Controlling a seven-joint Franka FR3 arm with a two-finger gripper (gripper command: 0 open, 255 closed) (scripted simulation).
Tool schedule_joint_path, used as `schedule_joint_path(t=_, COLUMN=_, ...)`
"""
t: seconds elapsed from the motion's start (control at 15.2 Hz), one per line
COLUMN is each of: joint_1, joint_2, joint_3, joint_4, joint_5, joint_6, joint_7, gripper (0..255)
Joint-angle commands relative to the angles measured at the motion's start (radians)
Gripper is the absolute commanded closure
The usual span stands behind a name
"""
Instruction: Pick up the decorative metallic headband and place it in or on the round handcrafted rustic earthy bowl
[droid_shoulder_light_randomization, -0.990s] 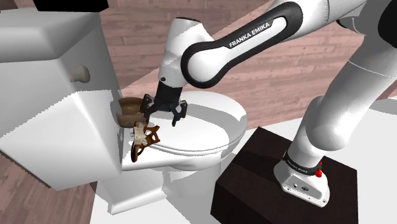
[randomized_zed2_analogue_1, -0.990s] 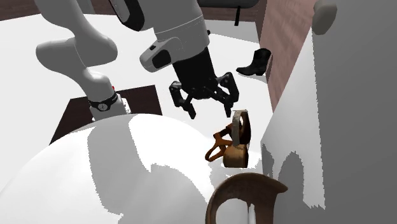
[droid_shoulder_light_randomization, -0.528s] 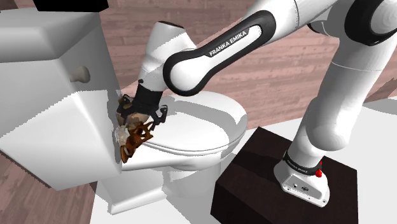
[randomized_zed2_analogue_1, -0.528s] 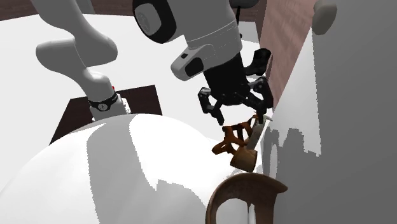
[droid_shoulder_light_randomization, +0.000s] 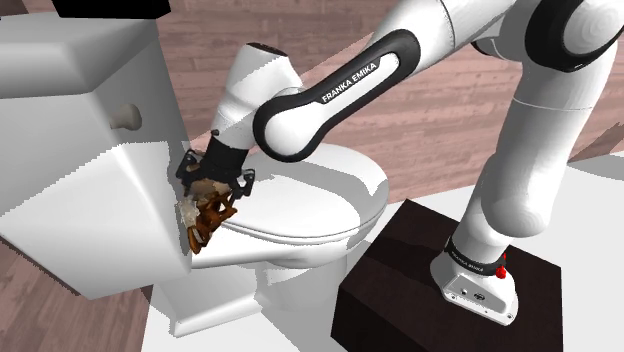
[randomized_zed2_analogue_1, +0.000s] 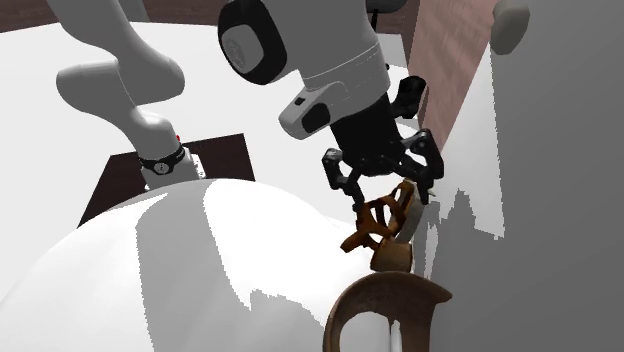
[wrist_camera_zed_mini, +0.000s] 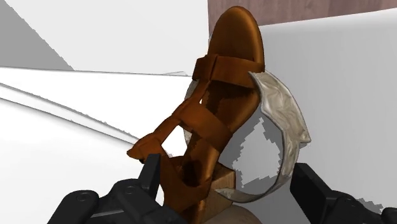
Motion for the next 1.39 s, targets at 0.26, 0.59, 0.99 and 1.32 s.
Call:
schedule_joint_path(t=0.26, joint_1=0.007, joint_2=0.033, joint_3=0.004, joint_4=-0.012, joint_5=-0.004, joint_6=-0.055, joint_7=0.005, gripper=255)
schedule_joint_path(t=0.59, joint_1=0.021, joint_2=0.095, joint_3=-0.007, joint_4=0.024, joint_5=-0.058, joint_6=-0.036, joint_7=0.04, gripper=255)
schedule_joint_path(t=0.99, joint_1=-0.006, joint_2=0.011, joint_3=0.013, joint_4=-0.006, joint_5=0.013, joint_6=-0.083, joint_7=-0.007, gripper=255)
schedule_joint_path(t=1.32, joint_1=-0.011, joint_2=-0.024, joint_3=0.015, joint_4=0.027, joint_5=0.032, joint_6=-0.147, joint_7=-0.013, gripper=255)
